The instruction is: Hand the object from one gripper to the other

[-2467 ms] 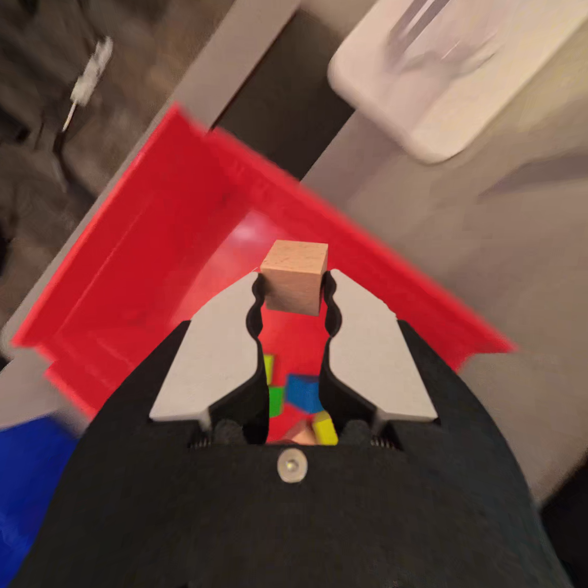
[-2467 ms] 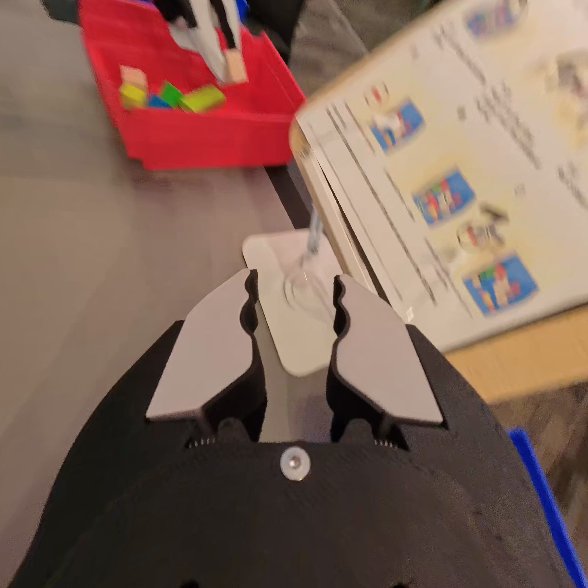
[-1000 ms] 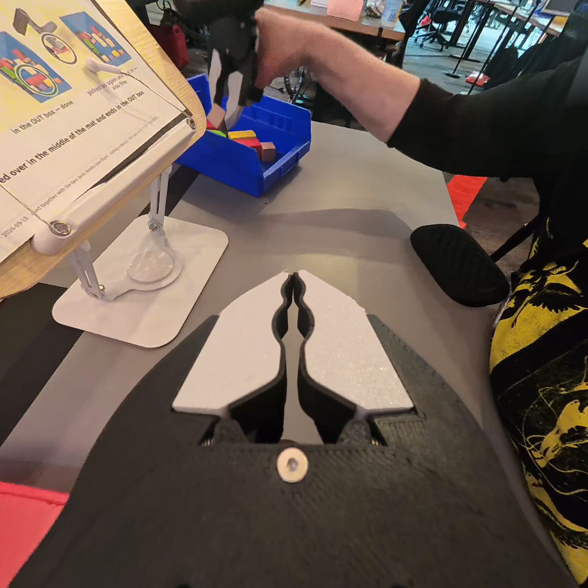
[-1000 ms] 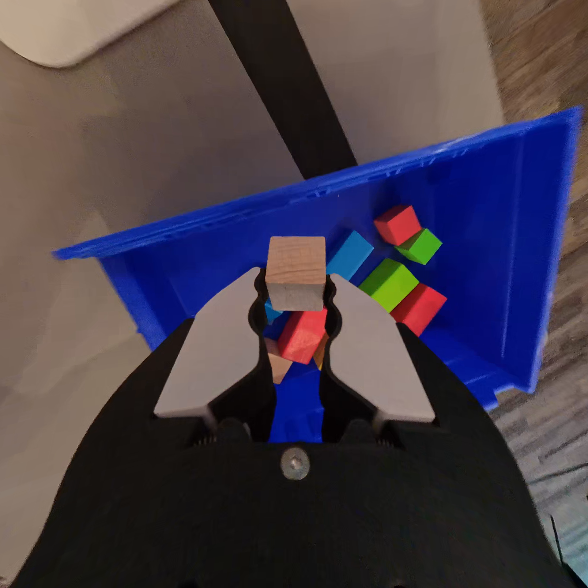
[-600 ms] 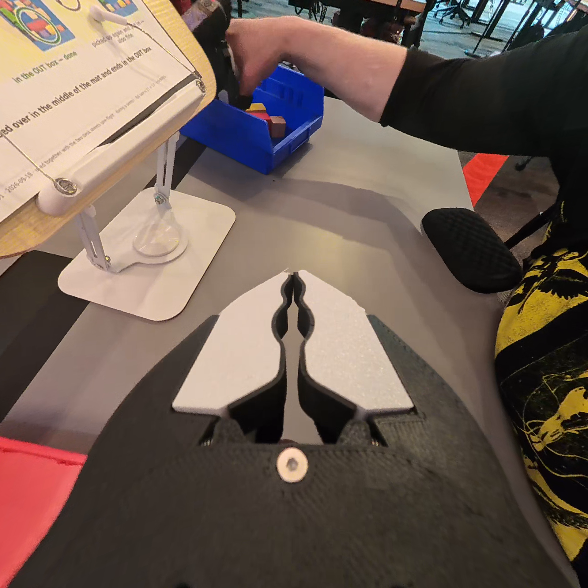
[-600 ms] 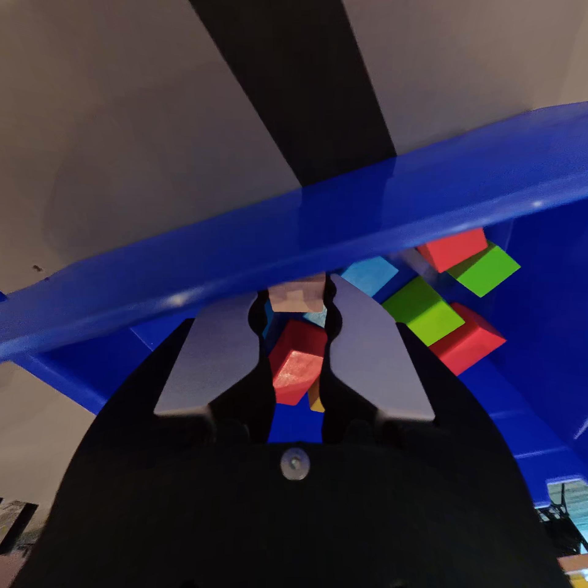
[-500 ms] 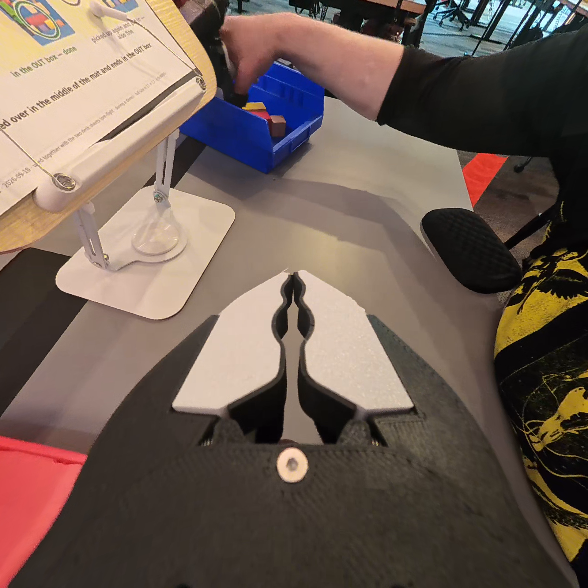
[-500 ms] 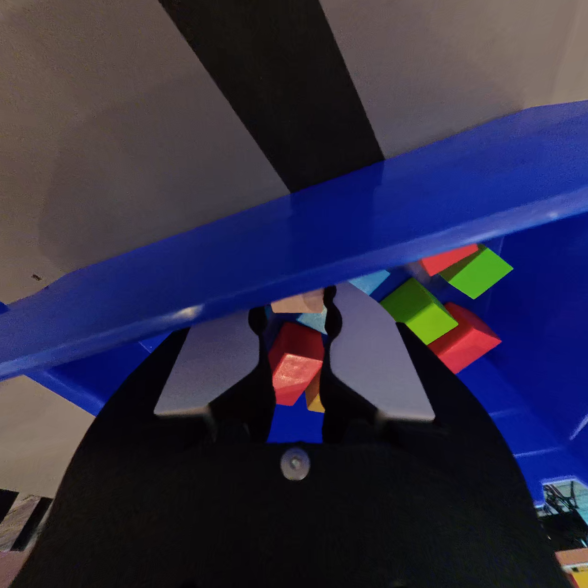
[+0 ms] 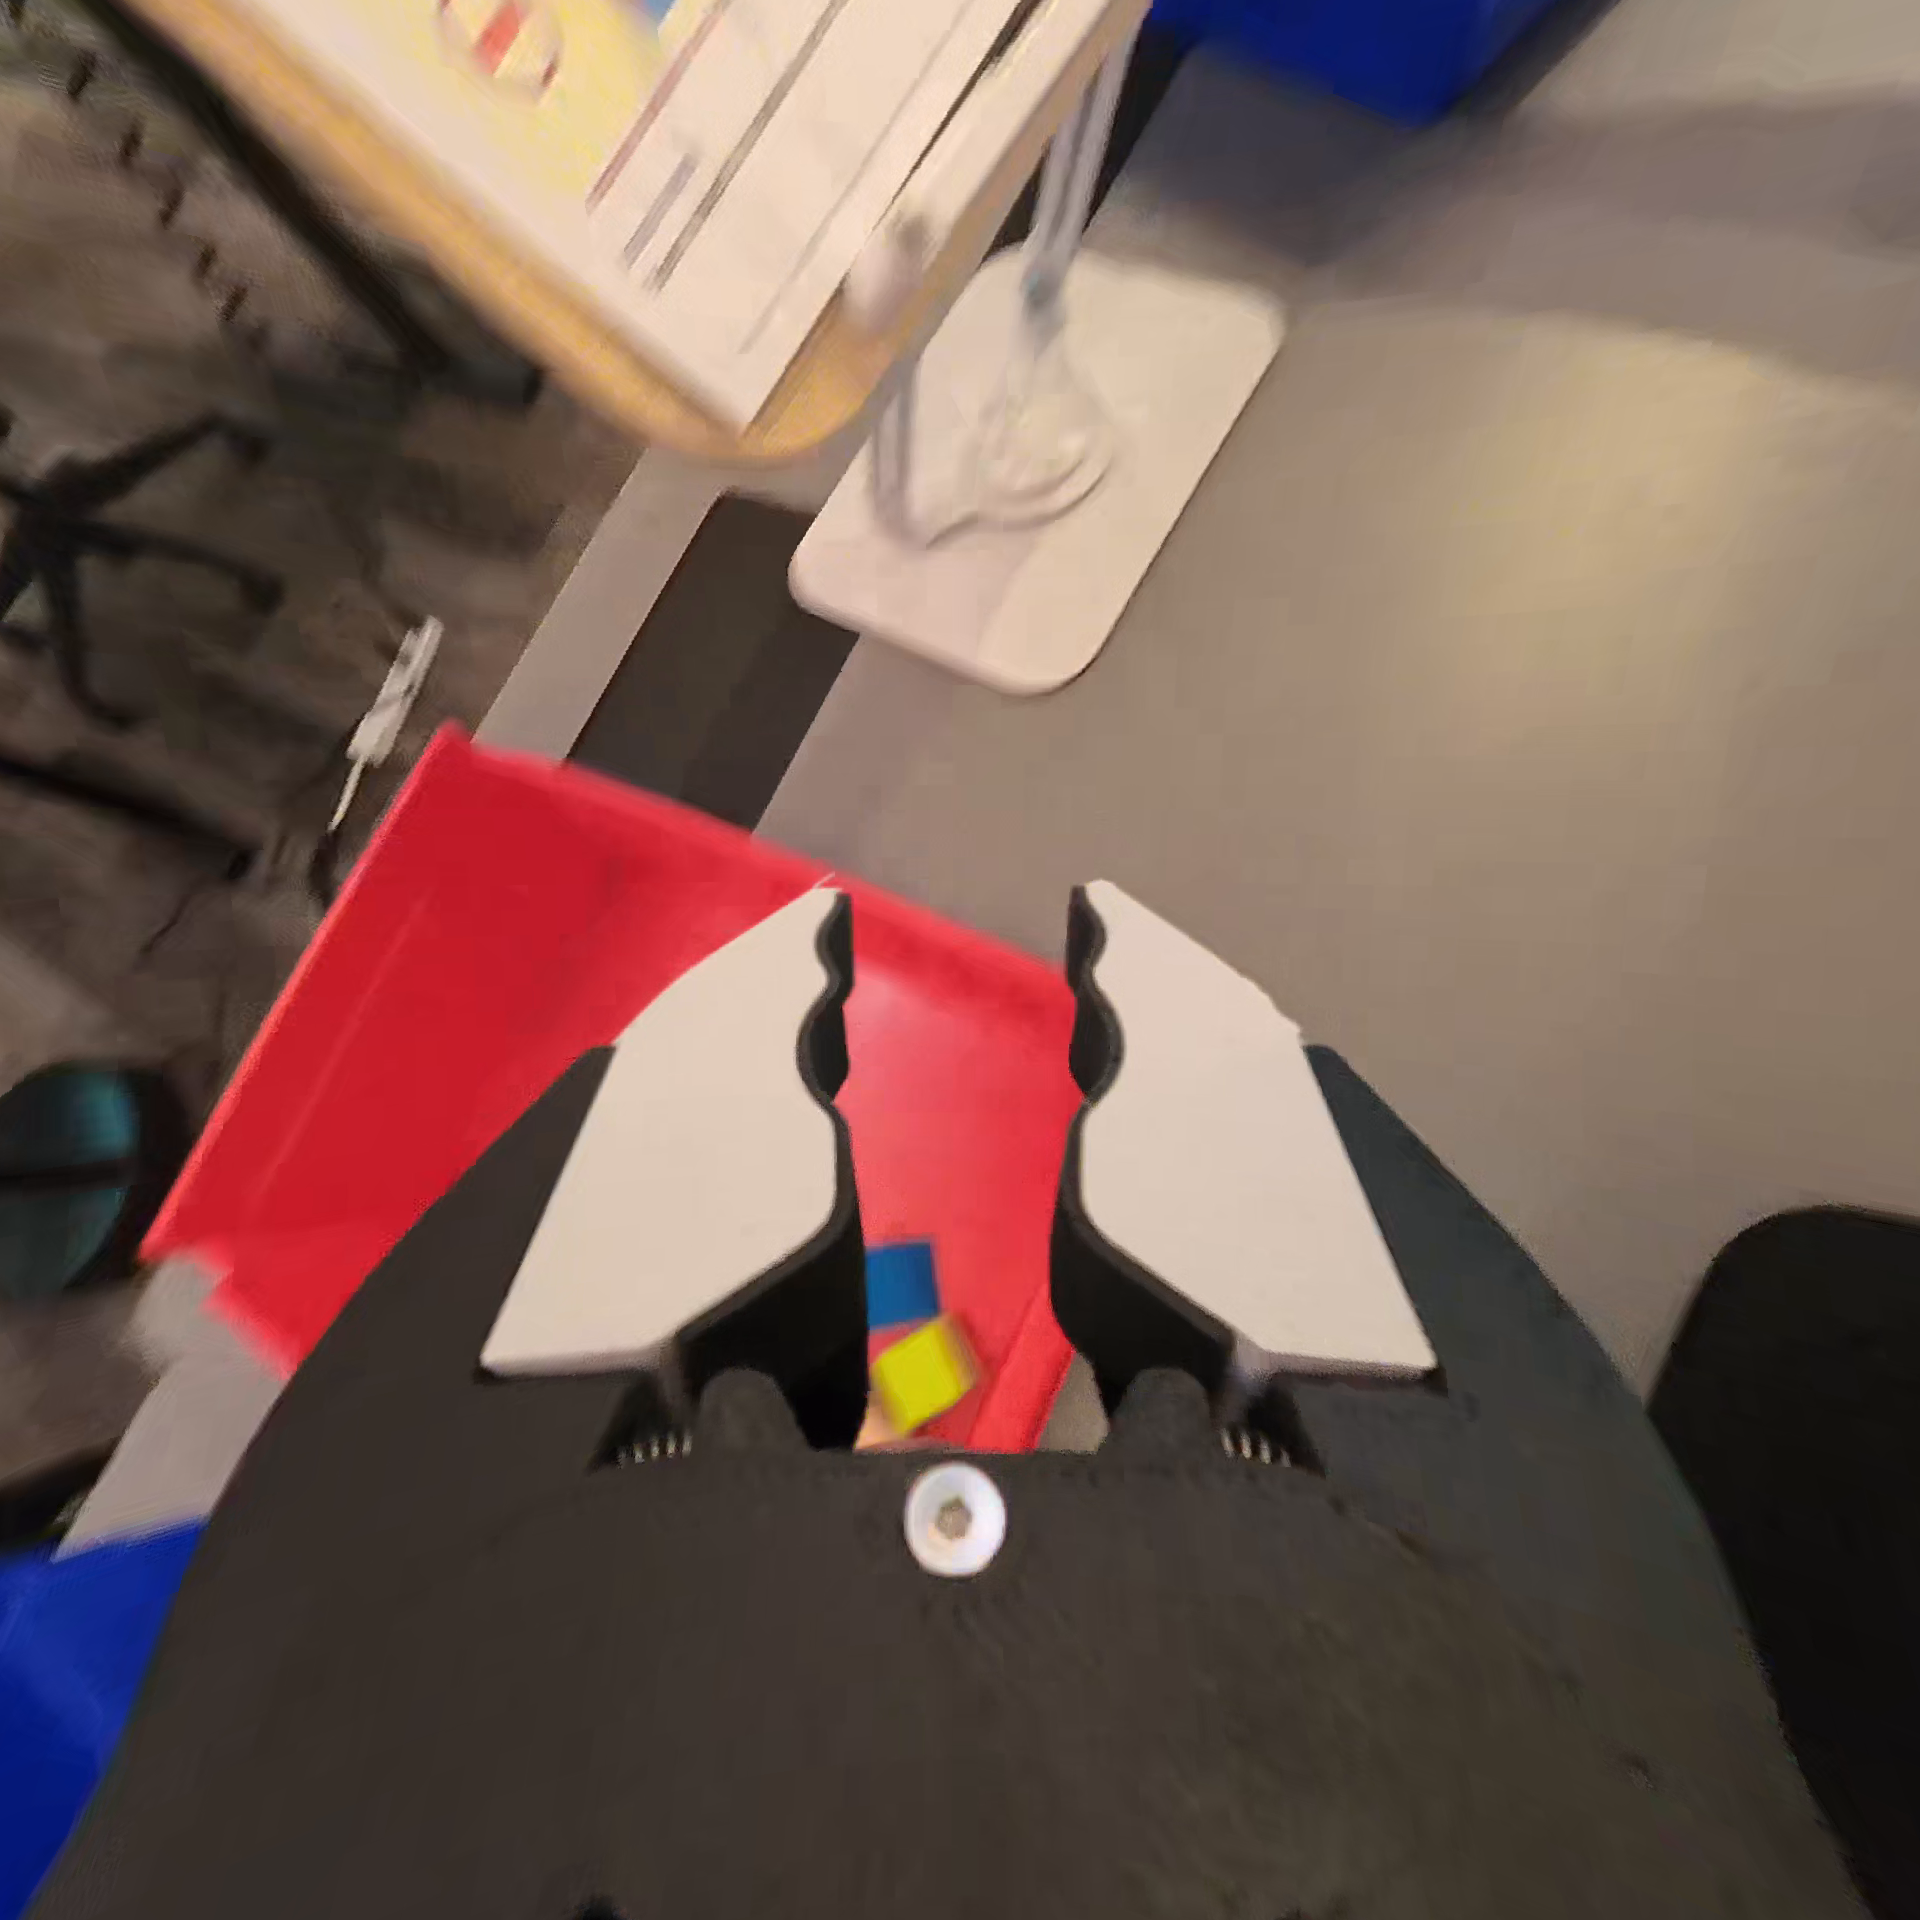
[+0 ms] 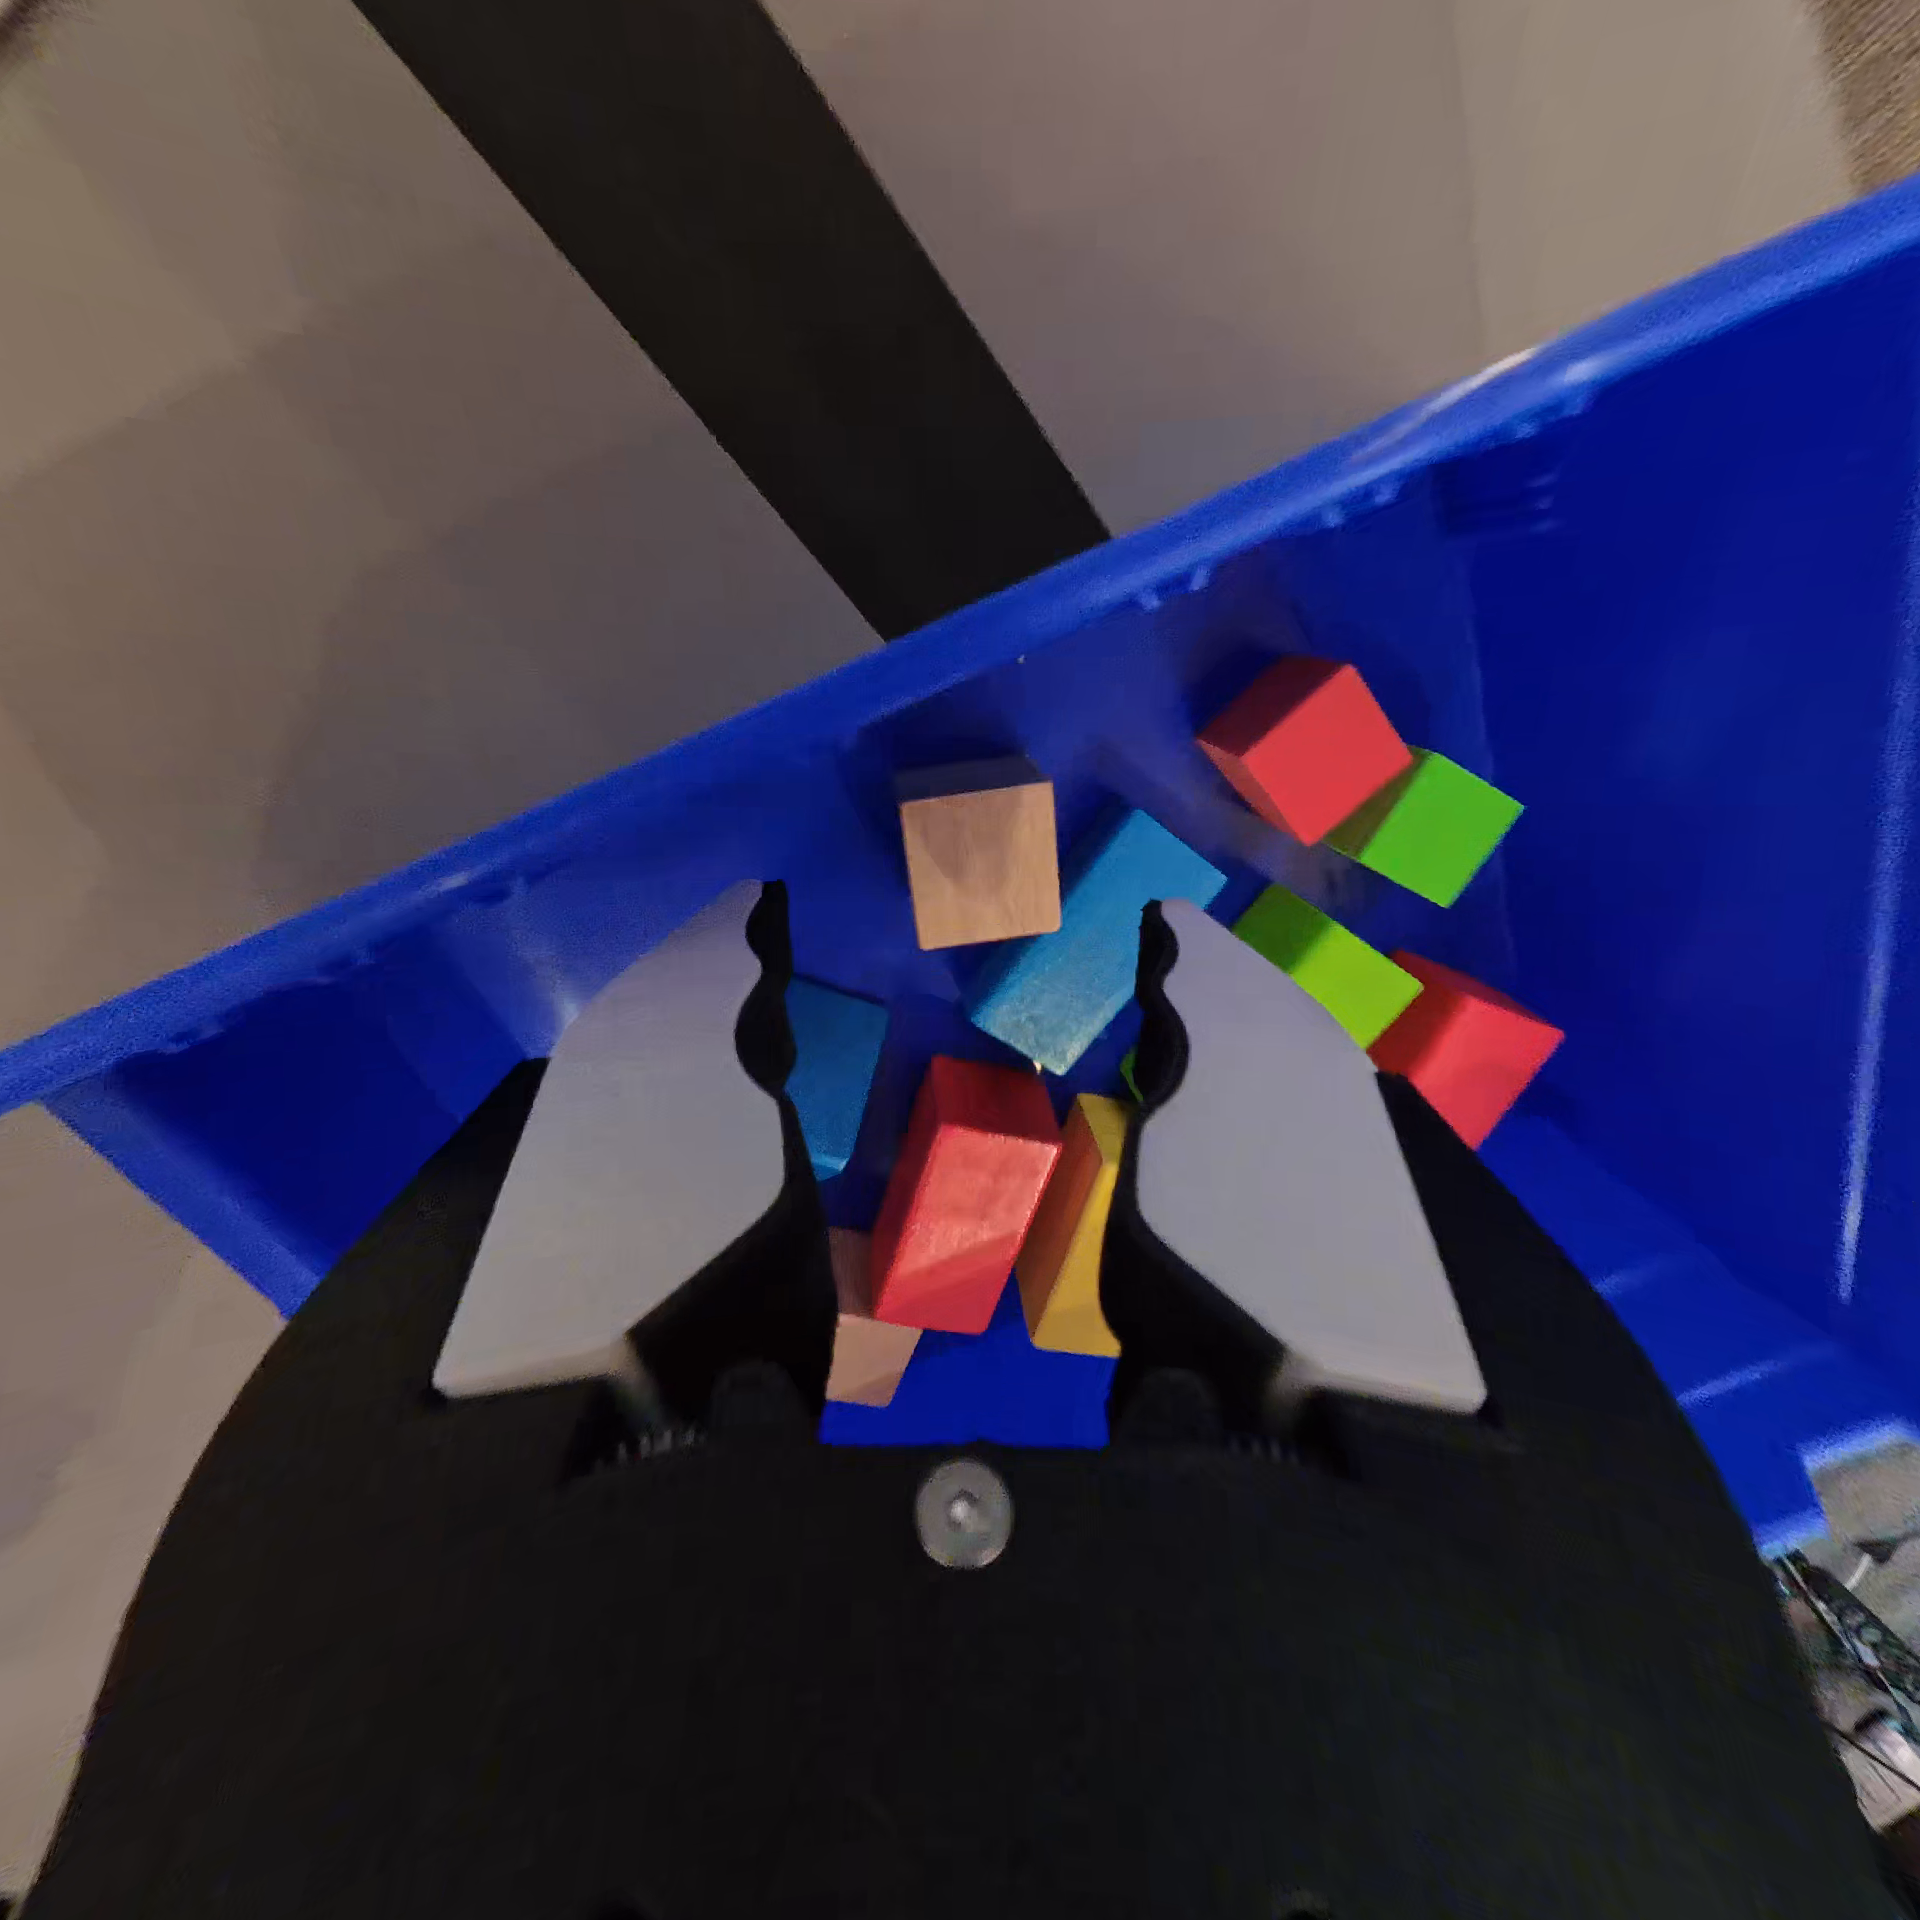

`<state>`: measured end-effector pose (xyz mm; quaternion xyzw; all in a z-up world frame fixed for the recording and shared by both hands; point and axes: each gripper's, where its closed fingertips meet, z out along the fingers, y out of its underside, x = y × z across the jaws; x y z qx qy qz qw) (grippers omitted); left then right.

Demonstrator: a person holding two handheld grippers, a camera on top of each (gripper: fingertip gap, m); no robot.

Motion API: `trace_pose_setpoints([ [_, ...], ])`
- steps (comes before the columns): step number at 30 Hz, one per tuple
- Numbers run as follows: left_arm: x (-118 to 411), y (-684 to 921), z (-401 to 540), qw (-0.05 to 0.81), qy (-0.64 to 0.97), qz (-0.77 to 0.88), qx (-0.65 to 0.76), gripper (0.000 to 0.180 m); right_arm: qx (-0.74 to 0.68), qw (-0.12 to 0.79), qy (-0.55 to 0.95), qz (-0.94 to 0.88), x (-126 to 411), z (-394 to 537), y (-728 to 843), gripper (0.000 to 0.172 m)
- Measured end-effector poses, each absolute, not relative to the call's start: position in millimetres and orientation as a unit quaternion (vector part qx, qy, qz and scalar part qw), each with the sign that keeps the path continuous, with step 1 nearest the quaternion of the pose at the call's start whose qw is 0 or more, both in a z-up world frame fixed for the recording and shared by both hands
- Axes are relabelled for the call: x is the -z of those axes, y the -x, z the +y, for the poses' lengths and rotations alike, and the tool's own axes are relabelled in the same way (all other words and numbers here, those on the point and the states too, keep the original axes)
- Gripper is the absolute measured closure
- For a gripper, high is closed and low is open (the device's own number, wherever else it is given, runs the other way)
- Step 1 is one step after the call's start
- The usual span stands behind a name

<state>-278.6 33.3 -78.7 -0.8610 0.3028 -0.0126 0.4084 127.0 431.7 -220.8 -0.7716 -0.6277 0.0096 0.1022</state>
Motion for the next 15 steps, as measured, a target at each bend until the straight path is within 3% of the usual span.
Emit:
trace_pose_setpoints([
  [3, 98, 340, 30, 0.345, 0.893, 0.281, -0.071, 0.140, -0.023, 0.159, 0.771, -0.617, 197, 424, -125, 0.110],
  [8, 167, 416, 19, 0.162, 0.915, 0.326, -0.171, 0.133, -0.035, 0.214, 0.757, -0.616, 168, 397, -122, 0.117],
  [11, 205, 432, 20, 0.085, 0.948, 0.271, -0.141, 0.134, -0.030, 0.227, 0.746, -0.625, 160, 379, -119, 0.119],
  [15, 228, 434, 37, 0.066, 0.991, 0.091, -0.068, 0.139, -0.024, 0.235, 0.727, -0.645, 156, 357, -110, 0.120],
])
